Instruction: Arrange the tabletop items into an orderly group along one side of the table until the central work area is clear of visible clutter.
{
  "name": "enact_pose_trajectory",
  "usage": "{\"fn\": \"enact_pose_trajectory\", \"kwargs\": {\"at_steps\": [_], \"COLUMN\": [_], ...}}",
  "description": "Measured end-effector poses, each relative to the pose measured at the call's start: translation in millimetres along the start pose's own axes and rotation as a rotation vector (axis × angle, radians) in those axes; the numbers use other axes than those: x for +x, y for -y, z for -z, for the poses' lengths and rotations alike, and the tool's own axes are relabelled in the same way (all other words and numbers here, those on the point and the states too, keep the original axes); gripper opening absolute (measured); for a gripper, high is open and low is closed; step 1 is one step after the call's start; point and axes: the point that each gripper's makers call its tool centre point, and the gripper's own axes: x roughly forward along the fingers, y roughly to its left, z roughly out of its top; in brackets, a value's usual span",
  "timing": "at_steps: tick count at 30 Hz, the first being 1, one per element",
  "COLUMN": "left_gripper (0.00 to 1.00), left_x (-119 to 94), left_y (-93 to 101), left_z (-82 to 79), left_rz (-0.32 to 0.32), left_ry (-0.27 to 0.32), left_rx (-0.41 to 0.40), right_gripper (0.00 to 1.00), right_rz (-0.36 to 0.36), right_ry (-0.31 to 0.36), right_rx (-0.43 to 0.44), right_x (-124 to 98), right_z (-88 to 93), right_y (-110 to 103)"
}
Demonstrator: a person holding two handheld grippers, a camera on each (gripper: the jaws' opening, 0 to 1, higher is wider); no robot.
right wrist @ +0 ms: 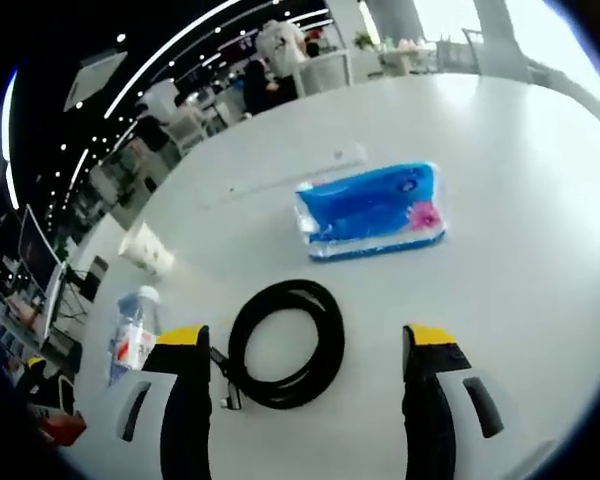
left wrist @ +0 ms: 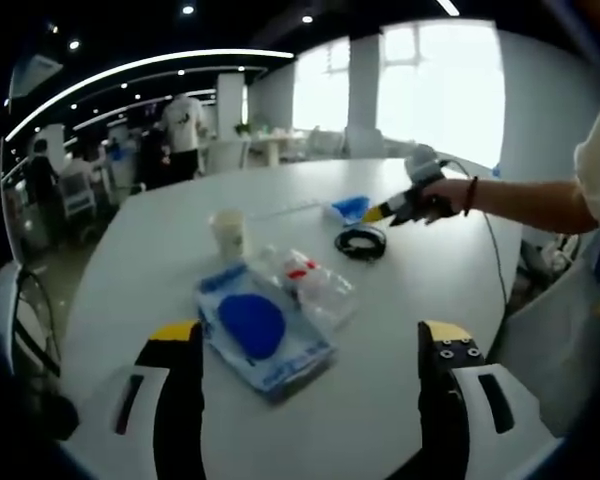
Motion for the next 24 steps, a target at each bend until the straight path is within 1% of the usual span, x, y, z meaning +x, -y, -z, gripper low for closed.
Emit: {"fn": "enact_pose_trajectory", "kwargs": {"at_steps": [5, 9, 11, 13, 15, 17, 19, 24], "left_gripper": [0.87, 0.87, 0.88, 0.9, 0.91, 0.93, 0.94, 0.98], "left_x": [-0.5, -1.0, -1.3, -1.5, -1.6, -1.6, -1.5, -0.7], "left_y": [1.5, 2.5, 3.4, 3.9, 3.8, 4.2, 5.3, 6.3], "left_z": [-0.2, -0.1, -0.1, 0.7, 1.5, 1.5, -0.1, 0.6], "left_rz": [0.003, 0.006, 0.008, 0.011, 0.012, 0.013, 0.017, 0.017], "left_ry": [0.001, 0.001, 0.002, 0.0, -0.001, 0.0, 0.008, 0.003], "left_rx": [0.004, 0.002, -0.002, -0.009, -0.014, -0.016, -0.02, -0.024], "right_gripper": [0.91, 0.96, 0.98, 0.99, 0.99, 0.99, 0.99, 0.99], "right_rz": [-0.009, -0.014, -0.018, -0.031, -0.046, -0.049, -0.059, -0.083], "right_ry": [-0.001, 0.002, 0.004, 0.0, -0.002, -0.003, 0.002, -0.005], "right_rx": [-0.023, -0.052, -0.076, -0.083, -0.093, -0.101, -0.114, -0.128], "right_x": [-5.2, -10.2, -12.6, -14.3, -15.7, -16.0, -16.6, -14.3], "right_z": [0.5, 1.1, 1.2, 2.7, 3.9, 4.0, 3.3, 1.8], "right_y": [-7.8, -17.4, -24.3, -32.8, -41.3, -45.2, -52.5, -62.0]}}
